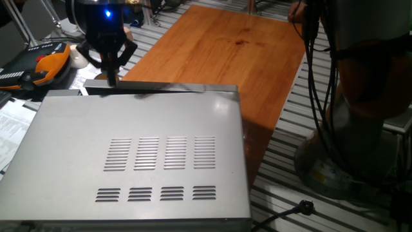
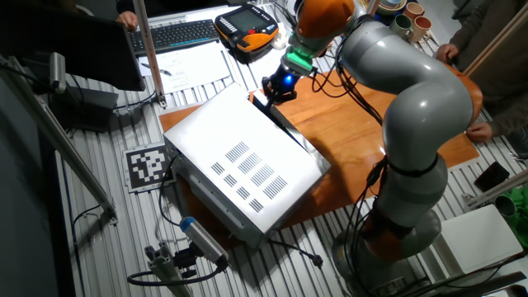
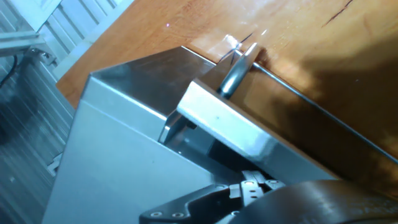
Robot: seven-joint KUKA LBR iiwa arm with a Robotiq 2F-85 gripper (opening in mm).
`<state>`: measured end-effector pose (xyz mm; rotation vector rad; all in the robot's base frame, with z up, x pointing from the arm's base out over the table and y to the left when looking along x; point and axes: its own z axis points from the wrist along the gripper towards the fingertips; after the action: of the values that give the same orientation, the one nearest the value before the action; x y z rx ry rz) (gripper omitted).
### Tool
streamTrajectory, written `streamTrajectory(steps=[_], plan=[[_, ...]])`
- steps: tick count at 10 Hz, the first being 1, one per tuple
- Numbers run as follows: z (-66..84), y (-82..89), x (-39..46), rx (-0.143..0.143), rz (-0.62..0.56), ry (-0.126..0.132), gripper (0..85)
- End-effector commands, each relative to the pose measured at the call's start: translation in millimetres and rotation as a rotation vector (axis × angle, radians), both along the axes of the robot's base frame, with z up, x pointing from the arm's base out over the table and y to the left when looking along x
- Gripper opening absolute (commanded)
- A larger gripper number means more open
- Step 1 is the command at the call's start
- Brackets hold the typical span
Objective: Put the bowl into the microwave
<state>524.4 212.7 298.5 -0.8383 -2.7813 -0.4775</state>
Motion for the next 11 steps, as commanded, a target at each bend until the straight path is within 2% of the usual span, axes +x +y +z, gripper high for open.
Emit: streamTrajectory(steps=[1,7,11], plan=[[-1.6,2.4,-0.6,-0.006,-0.003,-0.002,0.0],[-11.7,-3.3,11.4,-0.004,0.009,-0.007,0.0],[-19.0,-17.2,22.0,-0.007,0.036,-0.02,0.0]])
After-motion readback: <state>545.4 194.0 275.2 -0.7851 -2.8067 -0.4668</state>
